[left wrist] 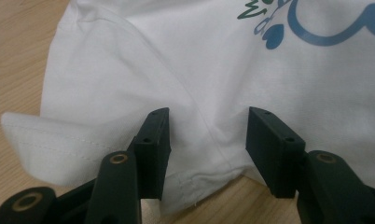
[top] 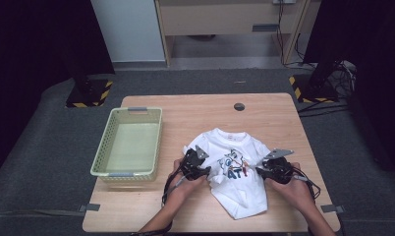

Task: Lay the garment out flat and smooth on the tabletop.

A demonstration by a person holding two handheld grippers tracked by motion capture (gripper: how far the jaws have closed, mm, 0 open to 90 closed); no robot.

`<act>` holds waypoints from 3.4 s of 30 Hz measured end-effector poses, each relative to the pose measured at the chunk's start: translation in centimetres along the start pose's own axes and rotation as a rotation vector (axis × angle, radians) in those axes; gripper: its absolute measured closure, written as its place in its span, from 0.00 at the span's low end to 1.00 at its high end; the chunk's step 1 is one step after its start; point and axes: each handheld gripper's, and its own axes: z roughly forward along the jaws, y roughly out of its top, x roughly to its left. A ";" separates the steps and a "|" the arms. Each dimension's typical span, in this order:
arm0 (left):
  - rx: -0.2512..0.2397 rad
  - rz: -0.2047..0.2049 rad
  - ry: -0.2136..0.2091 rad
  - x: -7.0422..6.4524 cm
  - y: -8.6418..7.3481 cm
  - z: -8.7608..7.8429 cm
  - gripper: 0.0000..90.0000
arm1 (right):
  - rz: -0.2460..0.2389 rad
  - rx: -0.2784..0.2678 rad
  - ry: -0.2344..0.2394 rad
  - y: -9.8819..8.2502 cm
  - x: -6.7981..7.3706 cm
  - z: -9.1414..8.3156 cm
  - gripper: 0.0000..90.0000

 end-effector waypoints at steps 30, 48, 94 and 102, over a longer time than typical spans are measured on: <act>-0.003 -0.044 0.012 2.2 -0.4 0.0 0.83 | 0.094 -0.040 -0.052 -0.6 -3.1 -2.3 0.66; -0.030 -0.089 0.007 2.6 -0.3 0.6 0.64 | 0.018 0.006 0.036 -0.3 0.4 0.1 0.56; -0.100 0.061 -0.123 -4.2 1.0 -2.7 0.60 | -0.015 0.031 0.043 -3.5 2.4 -3.6 0.60; -0.052 0.113 -0.083 -2.7 0.6 -2.0 0.94 | 0.002 0.031 0.063 -3.1 2.7 -3.2 0.86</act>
